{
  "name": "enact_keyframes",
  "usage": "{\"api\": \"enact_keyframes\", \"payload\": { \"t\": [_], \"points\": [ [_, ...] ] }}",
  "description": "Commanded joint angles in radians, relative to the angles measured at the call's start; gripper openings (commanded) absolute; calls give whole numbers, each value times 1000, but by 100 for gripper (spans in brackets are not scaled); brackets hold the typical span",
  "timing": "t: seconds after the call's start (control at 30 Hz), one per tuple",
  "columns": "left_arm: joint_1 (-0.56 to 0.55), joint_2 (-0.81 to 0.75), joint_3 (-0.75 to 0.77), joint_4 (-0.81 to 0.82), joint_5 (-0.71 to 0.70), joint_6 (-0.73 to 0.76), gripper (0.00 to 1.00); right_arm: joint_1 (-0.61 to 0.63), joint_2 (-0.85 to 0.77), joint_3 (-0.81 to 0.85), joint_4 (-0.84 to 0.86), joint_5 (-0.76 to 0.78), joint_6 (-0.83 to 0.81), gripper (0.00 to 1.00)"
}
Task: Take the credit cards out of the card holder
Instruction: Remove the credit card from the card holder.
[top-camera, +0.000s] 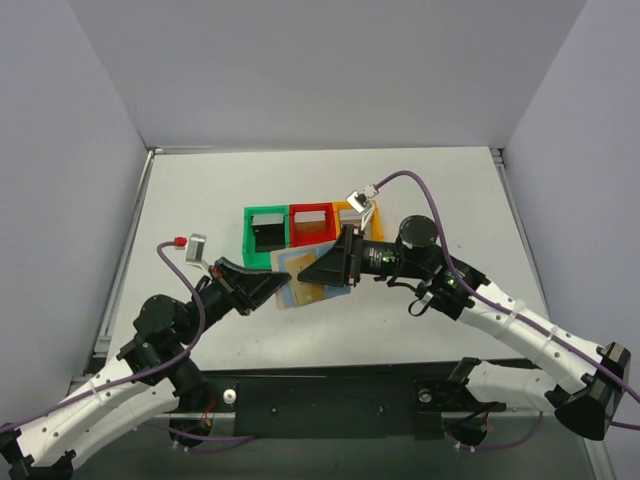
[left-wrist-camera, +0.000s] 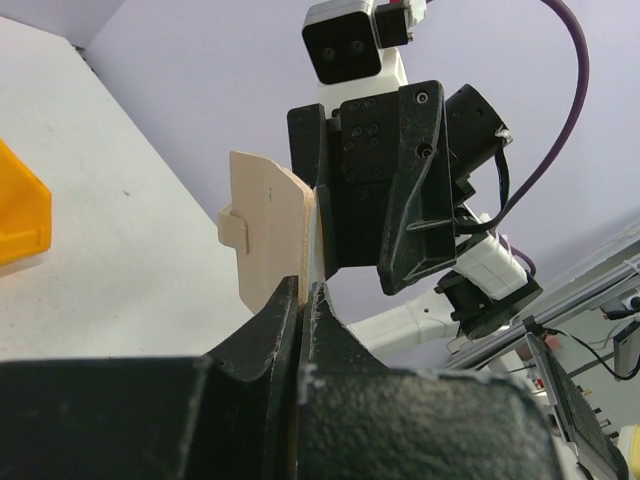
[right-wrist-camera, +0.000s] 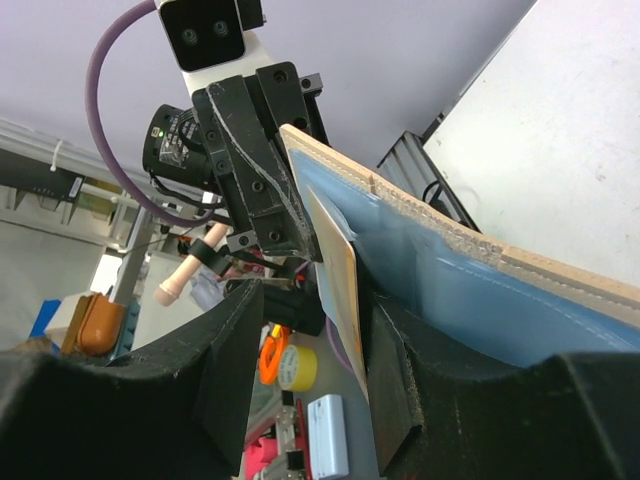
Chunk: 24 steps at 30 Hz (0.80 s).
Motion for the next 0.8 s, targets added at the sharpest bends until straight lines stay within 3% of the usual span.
{"api": "enact_keyframes", "payload": {
  "t": [0.0, 0.77],
  "points": [
    [-1, 20, 15, 75, 16, -19, 0, 6, 23, -10, 144, -66, 55, 39],
    [-1, -19, 20, 24, -13, 4, 0, -12, 39, -21, 213, -164, 124, 36]
  ]
}}
